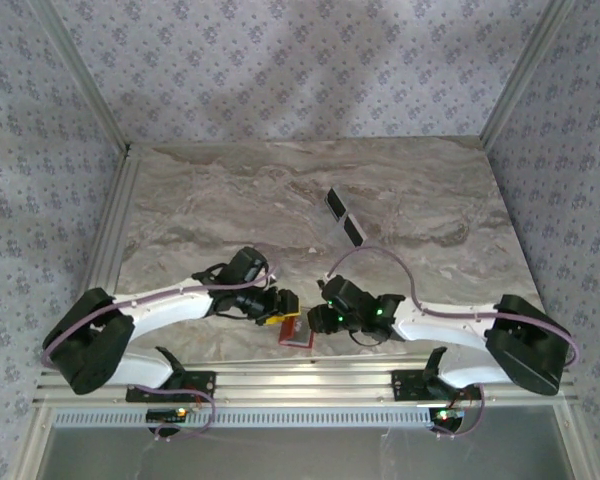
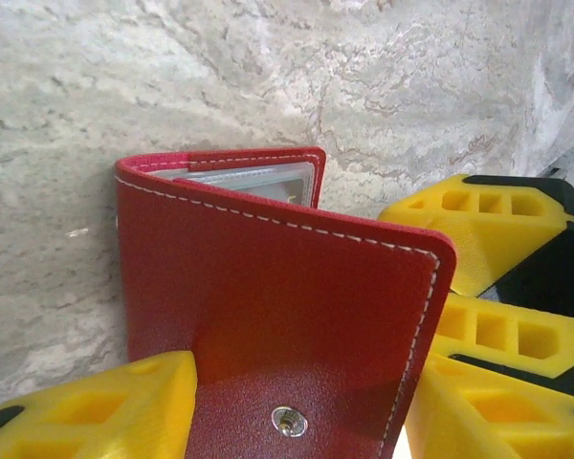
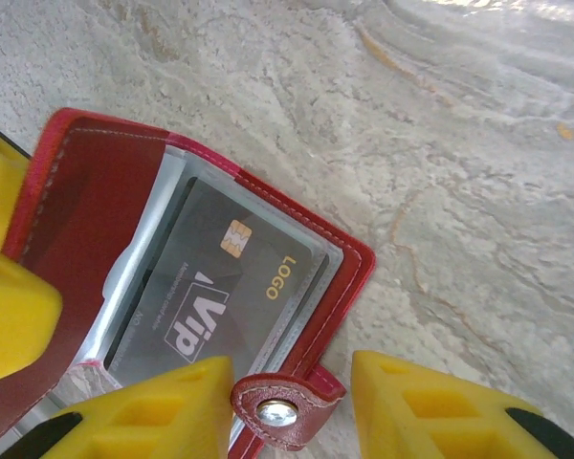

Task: Put the credit cards into the card holder

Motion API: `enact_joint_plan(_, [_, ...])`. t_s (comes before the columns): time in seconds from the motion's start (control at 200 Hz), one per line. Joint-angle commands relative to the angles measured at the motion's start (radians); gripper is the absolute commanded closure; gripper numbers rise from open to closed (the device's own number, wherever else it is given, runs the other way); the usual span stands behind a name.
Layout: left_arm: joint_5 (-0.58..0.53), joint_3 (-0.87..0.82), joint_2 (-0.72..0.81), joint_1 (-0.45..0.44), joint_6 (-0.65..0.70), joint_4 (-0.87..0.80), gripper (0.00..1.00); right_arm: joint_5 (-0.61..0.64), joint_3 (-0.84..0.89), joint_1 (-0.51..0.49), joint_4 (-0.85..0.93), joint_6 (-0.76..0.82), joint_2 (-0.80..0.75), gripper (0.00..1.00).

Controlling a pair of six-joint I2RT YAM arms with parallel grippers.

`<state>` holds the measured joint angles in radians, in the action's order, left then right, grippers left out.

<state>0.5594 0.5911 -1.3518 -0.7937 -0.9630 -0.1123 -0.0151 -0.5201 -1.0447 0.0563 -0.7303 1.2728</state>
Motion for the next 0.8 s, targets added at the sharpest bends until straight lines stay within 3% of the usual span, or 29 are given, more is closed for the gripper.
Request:
enact_joint_plan(0.0, [-0.033, 0.033, -0.024, -0.023, -0.002, -0.026, 0.42, 0.038, 0.014, 0.008, 0.080, -0.020, -0.035, 0.61])
enact_joint_plan(0.42, [-0.130, 0.081, -0.071, -0.055, 0.003, -0.133, 0.42, 0.053, 0.050, 0.030, 0.224, -0.084, -0.171, 0.59])
enact_joint_plan(0.585, [-0.141, 0.084, -0.113, -0.083, -0.015, -0.104, 0.45, -0.009, 0.070, 0.051, 0.192, -0.095, -0.197, 0.67])
enact_joint_plan(0.72, [-0.138, 0.093, -0.152, -0.099, -0.027, -0.074, 0.46, -0.049, 0.078, 0.058, 0.160, -0.107, -0.194, 0.80])
enact_joint_plan(0.795, [-0.132, 0.095, -0.169, -0.107, -0.031, -0.059, 0.46, -0.058, 0.081, 0.060, 0.148, -0.115, -0.194, 0.82])
